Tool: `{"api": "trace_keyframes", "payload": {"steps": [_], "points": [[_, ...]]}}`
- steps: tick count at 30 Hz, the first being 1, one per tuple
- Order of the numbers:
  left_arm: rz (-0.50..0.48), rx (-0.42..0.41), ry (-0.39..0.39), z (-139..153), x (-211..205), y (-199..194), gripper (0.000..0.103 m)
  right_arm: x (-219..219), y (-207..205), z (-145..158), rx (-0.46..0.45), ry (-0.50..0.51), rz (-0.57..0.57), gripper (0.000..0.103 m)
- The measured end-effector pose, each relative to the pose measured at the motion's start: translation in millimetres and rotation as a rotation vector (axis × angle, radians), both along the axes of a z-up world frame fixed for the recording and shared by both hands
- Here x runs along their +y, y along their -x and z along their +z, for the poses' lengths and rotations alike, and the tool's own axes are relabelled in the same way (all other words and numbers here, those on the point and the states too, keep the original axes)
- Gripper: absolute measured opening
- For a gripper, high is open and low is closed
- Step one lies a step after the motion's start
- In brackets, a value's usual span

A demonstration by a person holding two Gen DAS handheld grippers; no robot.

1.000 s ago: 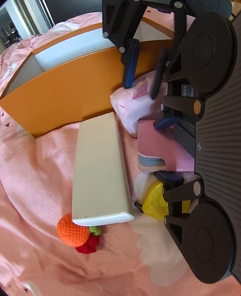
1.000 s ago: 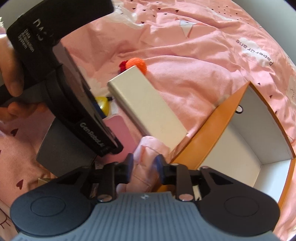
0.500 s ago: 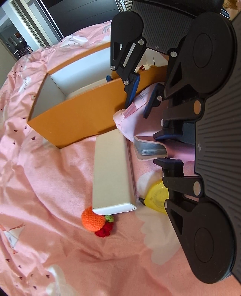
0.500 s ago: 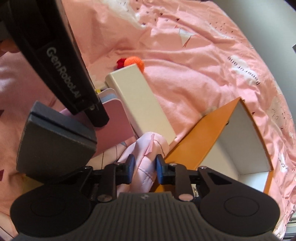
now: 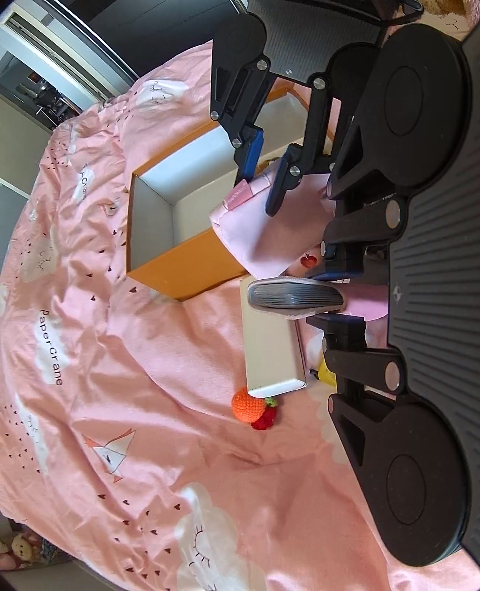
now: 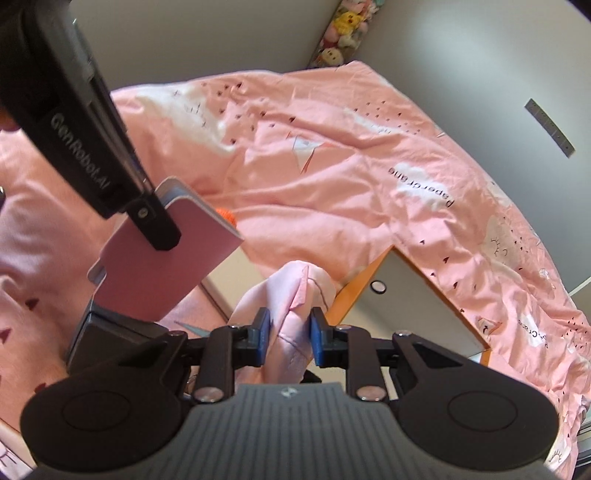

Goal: Organize objects
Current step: 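Grasp and lift the pink pouch with the right tool while the left tool lifts the pink card holder, then carry the pouch and card holder over the orange box and lower them inside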

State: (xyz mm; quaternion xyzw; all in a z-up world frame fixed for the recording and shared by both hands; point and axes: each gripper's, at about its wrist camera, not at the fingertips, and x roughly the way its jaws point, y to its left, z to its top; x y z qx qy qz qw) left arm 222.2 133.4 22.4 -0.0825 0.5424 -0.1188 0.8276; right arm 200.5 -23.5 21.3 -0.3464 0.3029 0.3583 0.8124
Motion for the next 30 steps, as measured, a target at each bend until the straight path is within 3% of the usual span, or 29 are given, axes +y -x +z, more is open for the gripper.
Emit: {"api": "trace_keyframes", "payload": {"steps": [8, 17, 24, 30], "points": [[-0.041, -0.066, 0.046, 40.9, -30.2, 10.6, 0.020, -39.7, 9.1, 41.0, -0.022, -0.092, -0.040, 0.024], [-0.111, -0.076, 0.129, 65.2, -78.7, -3.7, 0.020, -100.9, -1.7, 50.9, -0.040, -0.108, -0.135, 0.024], [-0.173, -0.040, 0.165, 55.7, -121.4, -22.7, 0.020, -141.2, -15.0, 40.4, -0.029, -0.092, -0.188, 0.024], [-0.190, -0.001, 0.276, 25.8, -154.3, -42.7, 0.019, -167.2, -28.4, 26.6, -0.012, -0.052, -0.183, 0.024]]}}
